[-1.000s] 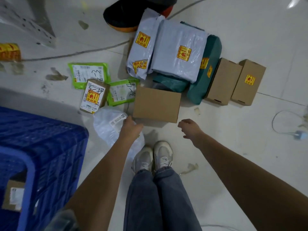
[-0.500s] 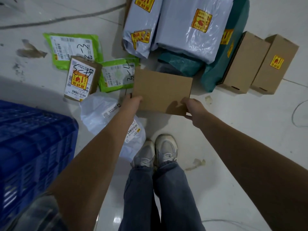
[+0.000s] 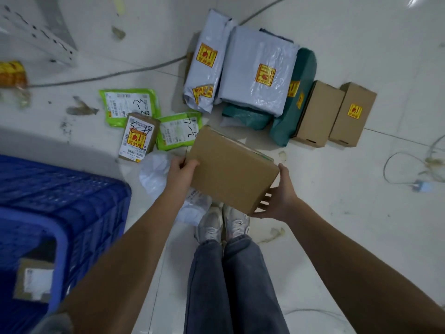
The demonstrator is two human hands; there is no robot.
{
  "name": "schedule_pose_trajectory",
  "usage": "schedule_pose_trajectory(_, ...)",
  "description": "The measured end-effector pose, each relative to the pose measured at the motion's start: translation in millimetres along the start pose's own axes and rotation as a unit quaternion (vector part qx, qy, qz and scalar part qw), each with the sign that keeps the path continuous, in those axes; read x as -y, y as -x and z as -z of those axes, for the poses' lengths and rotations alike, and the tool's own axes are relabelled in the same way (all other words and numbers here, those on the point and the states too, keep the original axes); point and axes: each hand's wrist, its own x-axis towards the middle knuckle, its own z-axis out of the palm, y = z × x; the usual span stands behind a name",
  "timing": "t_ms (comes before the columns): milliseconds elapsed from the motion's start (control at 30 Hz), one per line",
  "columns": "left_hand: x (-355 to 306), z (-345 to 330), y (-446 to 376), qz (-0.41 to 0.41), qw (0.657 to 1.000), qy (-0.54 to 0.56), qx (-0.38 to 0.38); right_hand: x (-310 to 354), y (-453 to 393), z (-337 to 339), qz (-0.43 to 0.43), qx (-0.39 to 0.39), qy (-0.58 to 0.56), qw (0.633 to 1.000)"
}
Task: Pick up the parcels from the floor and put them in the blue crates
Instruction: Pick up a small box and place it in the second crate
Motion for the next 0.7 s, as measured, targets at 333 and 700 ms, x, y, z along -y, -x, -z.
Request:
schedule_pose_trajectory(333, 16, 41, 33, 0.001, 0.997, 0.060, -0.039, -17, 33, 3, -0.030, 0.160, 0.050, 0.985)
schedule_pose_trajectory(700, 22, 23, 60, 0.136, 0.914, 0.374, 0.077, -83, 37, -41, 0.559, -0.016, 0.332, 0.760)
